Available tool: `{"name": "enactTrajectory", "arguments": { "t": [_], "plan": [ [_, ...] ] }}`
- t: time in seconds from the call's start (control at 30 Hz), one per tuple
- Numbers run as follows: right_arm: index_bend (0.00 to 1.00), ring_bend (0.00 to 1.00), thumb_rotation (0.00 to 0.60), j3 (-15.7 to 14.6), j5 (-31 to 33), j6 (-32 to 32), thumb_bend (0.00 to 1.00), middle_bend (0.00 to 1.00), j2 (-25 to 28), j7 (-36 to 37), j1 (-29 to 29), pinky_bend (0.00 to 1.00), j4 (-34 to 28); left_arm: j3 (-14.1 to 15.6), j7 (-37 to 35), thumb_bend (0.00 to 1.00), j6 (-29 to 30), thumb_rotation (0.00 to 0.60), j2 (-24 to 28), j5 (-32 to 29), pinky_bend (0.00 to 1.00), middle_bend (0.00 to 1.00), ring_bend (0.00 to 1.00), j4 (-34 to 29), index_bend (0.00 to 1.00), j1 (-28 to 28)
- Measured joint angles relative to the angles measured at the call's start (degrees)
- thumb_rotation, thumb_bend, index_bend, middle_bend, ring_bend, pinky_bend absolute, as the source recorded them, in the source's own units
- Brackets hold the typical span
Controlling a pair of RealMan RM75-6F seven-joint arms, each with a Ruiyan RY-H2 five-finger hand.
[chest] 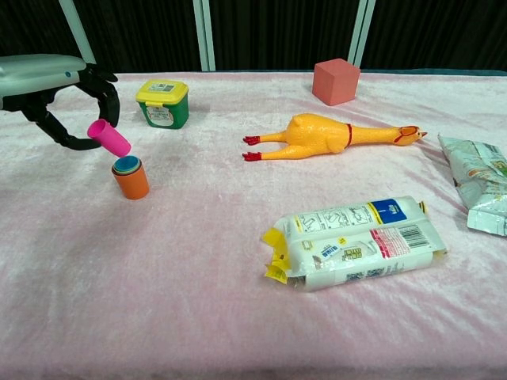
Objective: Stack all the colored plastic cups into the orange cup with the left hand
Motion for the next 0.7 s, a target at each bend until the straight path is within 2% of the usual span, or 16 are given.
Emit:
{"name": "enactTrajectory", "arguments": {
  "t": [0.33, 0.4, 0.57, 0.7],
  "plan": [
    [0.04, 0.16, 0.600, -0.03, 0.00, -0.06, 0.26, 0.06, 0.08, 0.16, -0.02, 0.21, -0.04, 0.48, 0.22, 0.32, -1.57, 0.600, -0.74, -0.78, 0.07, 0.48, 0.05, 1.10, 0.46, -0.64],
    [0.04, 0.16, 0.600, -0.03, -0.02, -0.06, 0.26, 0.06, 0.07, 0.14, -0.01, 0.21, -0.07, 0.62, 0.25, 0.27, -2.08, 0.600, -0.72, -1.09, 0.07, 0.43, 0.04, 1.14, 0.41, -0.72],
    [0.04, 0.16, 0.600, 0.04, 0.10, 0.04, 0.26, 0.06, 0.04, 0.01, -0.04, 0.21, -0.11, 1.05, 0.48, 0.06, -3.72, 0.600, -0.30, -1.55, 0.04, 0.19, 0.00, 0.83, 0.16, -1.19],
    [0.04, 0.16, 0.600, 0.04, 0.13, 0.04, 0.26, 0.06, 0.02, 0.02, -0.05, 0.21, -0.11, 1.00, 0.82, 0.05, -3.46, 0.600, 0.12, -1.66, 0.03, 0.12, 0.00, 0.19, 0.09, -1.30]
  ]
}}
